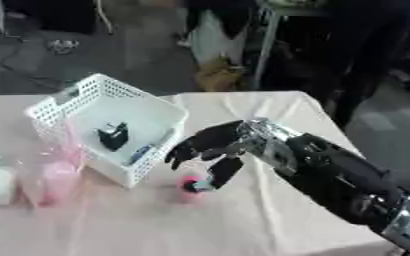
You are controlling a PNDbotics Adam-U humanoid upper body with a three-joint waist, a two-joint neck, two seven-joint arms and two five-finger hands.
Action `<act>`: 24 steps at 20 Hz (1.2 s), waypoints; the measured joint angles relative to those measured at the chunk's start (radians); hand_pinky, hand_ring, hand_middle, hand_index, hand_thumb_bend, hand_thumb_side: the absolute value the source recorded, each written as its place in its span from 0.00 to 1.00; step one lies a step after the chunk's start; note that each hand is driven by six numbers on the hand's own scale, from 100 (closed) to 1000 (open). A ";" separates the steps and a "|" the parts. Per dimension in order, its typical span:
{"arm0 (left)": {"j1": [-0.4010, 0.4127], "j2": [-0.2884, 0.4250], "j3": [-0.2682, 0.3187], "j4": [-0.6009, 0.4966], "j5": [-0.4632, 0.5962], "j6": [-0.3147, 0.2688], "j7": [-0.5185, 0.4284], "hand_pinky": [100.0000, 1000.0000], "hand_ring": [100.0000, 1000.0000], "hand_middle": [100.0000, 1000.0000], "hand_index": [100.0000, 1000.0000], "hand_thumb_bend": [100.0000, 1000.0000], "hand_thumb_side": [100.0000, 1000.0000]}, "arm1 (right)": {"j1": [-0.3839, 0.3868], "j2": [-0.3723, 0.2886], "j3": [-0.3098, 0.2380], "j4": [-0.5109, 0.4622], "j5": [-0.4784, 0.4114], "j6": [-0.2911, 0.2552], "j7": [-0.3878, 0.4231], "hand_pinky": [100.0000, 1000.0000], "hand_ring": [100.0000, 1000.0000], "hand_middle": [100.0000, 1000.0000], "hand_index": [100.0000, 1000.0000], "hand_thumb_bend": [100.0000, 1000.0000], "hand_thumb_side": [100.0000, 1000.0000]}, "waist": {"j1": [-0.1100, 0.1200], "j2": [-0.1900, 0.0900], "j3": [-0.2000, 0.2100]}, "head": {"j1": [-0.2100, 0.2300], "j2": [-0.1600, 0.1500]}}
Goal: Pick up objects on the table and place them in the box.
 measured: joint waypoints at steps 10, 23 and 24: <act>-0.002 -0.001 -0.006 0.000 0.006 -0.003 -0.004 0.68 0.93 0.92 0.97 0.00 0.89 | 0.025 0.018 0.003 0.000 0.020 0.012 0.012 0.86 0.96 0.94 0.94 0.27 0.75 | 0.000 0.000 0.004 | -0.005 0.000; -0.006 -0.001 -0.009 0.000 0.013 -0.001 -0.010 0.68 0.93 0.92 0.96 0.00 0.89 | 0.029 0.043 -0.014 0.001 0.203 -0.071 -0.071 0.90 0.99 0.97 0.96 0.32 0.75 | 0.000 0.001 0.007 | -0.023 -0.012; -0.007 -0.001 -0.011 0.000 0.013 -0.001 -0.011 0.68 0.93 0.92 0.96 0.00 0.89 | 0.029 0.046 -0.014 0.004 0.223 -0.081 -0.081 0.90 0.99 0.97 0.96 0.32 0.76 | 0.000 0.001 0.007 | -0.024 -0.015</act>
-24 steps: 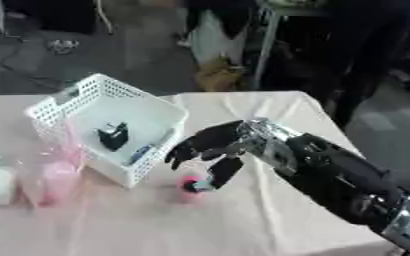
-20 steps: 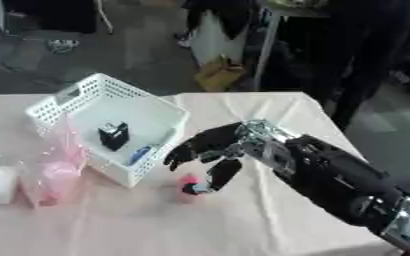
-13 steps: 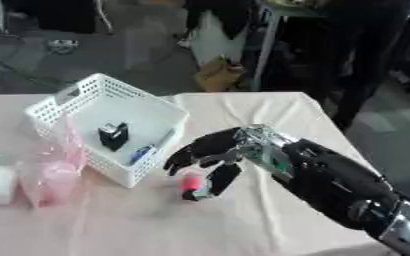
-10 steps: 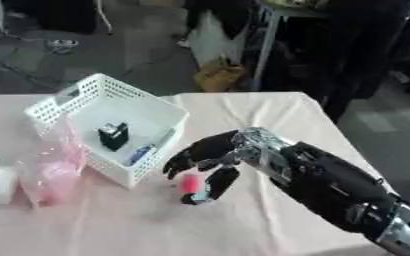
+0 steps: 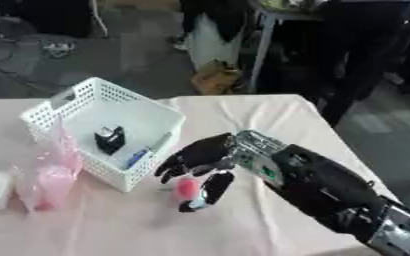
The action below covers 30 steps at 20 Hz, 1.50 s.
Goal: Pick up objects on the table and place them in the box.
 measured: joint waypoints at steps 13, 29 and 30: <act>-0.004 -0.002 -0.001 0.000 0.004 0.000 -0.004 0.68 0.93 0.92 0.96 0.00 0.88 | 0.000 0.035 -0.030 0.093 0.231 -0.108 -0.108 0.90 0.97 0.96 0.93 0.29 0.76 | 0.000 0.000 0.001 | 0.003 0.001; -0.010 -0.009 -0.005 0.000 0.009 0.001 -0.006 0.68 0.93 0.91 0.96 0.00 0.88 | 0.001 0.092 -0.057 0.212 0.333 -0.169 -0.170 0.73 0.85 0.85 0.85 0.19 0.65 | 0.000 0.002 0.000 | 0.007 0.005; -0.010 -0.009 -0.006 0.000 0.009 0.001 -0.006 0.68 0.93 0.91 0.96 0.00 0.88 | 0.001 0.095 -0.058 0.215 0.330 -0.170 -0.170 0.73 0.85 0.85 0.85 0.19 0.65 | 0.001 0.002 0.001 | 0.007 0.005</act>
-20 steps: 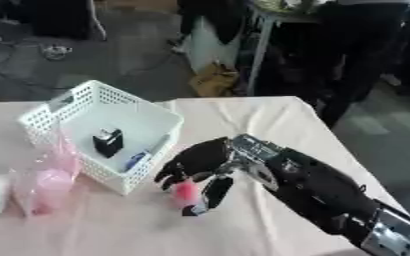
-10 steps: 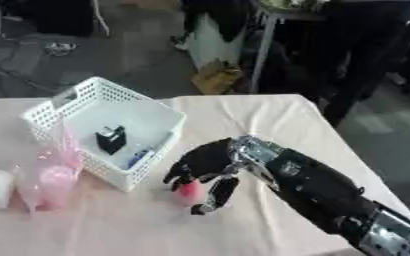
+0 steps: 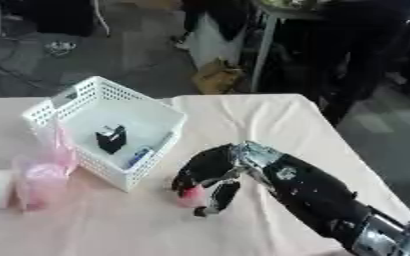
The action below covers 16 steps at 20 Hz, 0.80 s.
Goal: Pick up objects on the table and place them in the box.
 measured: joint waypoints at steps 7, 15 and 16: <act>-0.001 -0.001 -0.001 0.000 0.001 0.000 0.000 0.68 0.93 0.91 0.96 0.00 0.89 | 0.000 0.019 -0.021 0.027 -0.026 0.004 0.004 0.74 0.85 0.85 0.85 0.16 0.65 | 0.000 0.004 0.003 | 0.000 0.000; -0.002 -0.009 -0.001 0.000 0.003 -0.002 -0.002 0.68 0.93 0.91 0.96 0.00 0.88 | -0.002 0.040 -0.053 0.060 -0.022 -0.001 -0.002 0.75 0.85 0.86 0.84 0.13 0.63 | 0.001 0.009 0.005 | -0.001 -0.009; -0.003 -0.009 -0.001 0.000 0.004 -0.002 -0.002 0.68 0.93 0.91 0.96 0.00 0.88 | -0.002 0.044 -0.058 0.065 -0.016 -0.003 -0.005 0.75 0.85 0.86 0.84 0.13 0.63 | 0.001 0.011 0.005 | -0.001 -0.010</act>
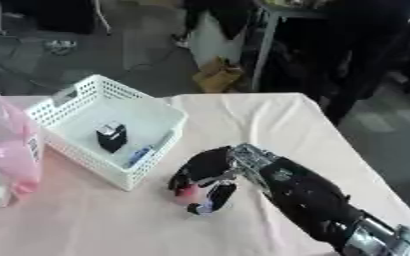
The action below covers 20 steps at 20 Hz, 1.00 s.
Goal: Pick up objects on the table and place them in the box.
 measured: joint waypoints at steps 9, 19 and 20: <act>-0.006 -0.009 0.000 0.000 0.004 -0.001 -0.001 0.68 0.93 0.91 0.96 0.00 0.88 | -0.009 0.028 -0.040 0.063 0.070 -0.014 -0.042 0.66 0.70 0.80 0.79 0.04 0.54 | 0.009 0.006 0.004 | -0.003 -0.013; -0.009 -0.009 0.000 0.000 0.005 -0.002 -0.002 0.68 0.93 0.91 0.96 0.00 0.88 | -0.017 0.044 -0.062 0.092 0.098 -0.017 -0.098 0.38 0.47 0.66 0.69 0.00 0.46 | 0.018 0.012 0.004 | 0.005 -0.015; -0.009 -0.009 0.000 0.000 0.005 -0.002 -0.002 0.68 0.93 0.91 0.96 0.00 0.88 | -0.018 0.044 -0.062 0.092 0.098 -0.017 -0.103 0.31 0.42 0.62 0.66 0.00 0.44 | 0.019 0.014 0.004 | 0.009 -0.015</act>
